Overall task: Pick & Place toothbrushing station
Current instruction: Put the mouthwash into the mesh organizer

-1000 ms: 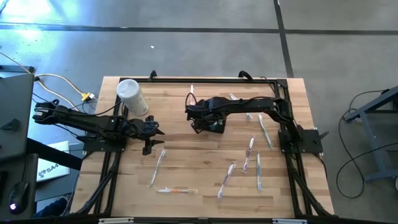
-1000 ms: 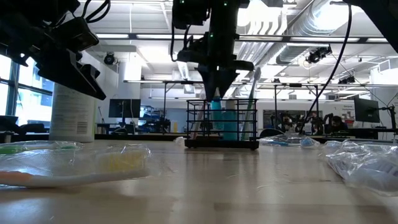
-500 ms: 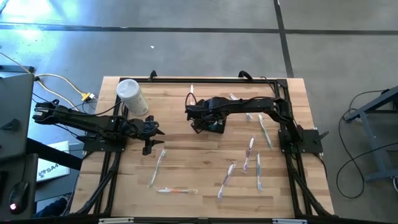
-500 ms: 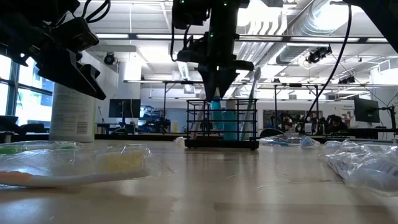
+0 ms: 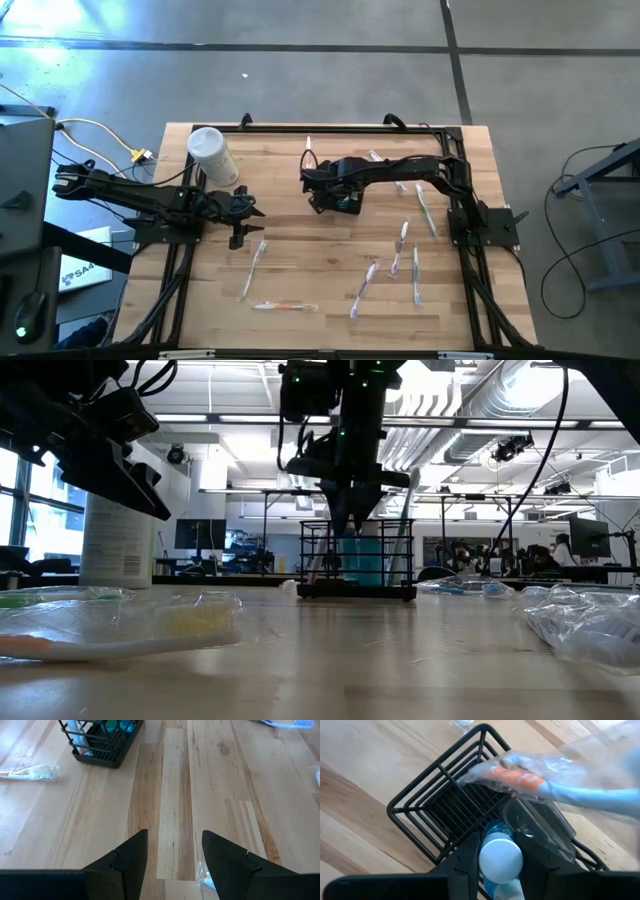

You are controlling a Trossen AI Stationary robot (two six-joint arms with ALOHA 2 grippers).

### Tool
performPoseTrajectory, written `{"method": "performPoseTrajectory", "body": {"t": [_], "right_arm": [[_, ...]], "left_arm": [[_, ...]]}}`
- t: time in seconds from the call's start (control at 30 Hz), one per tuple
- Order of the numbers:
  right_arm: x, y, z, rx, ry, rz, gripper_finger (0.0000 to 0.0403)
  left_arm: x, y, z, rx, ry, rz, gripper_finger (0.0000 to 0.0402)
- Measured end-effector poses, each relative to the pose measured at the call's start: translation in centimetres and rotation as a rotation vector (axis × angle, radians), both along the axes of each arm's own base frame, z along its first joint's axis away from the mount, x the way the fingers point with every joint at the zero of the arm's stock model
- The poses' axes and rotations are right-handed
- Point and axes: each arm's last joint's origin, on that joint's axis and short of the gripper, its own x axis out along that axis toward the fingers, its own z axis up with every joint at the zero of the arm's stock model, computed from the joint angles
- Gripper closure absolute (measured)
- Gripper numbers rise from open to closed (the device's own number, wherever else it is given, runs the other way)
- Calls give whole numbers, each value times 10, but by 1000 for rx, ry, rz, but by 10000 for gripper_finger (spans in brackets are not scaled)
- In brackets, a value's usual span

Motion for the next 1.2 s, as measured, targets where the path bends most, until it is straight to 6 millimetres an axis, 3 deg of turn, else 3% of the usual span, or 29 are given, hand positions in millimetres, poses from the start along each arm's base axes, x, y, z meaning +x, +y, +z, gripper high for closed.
{"method": "performPoseTrajectory", "body": {"t": [1.2], "right_arm": [[3, -9, -1, 72, -36, 36, 313]], "left_arm": [[0, 0, 0, 0, 2, 0, 215]]}}
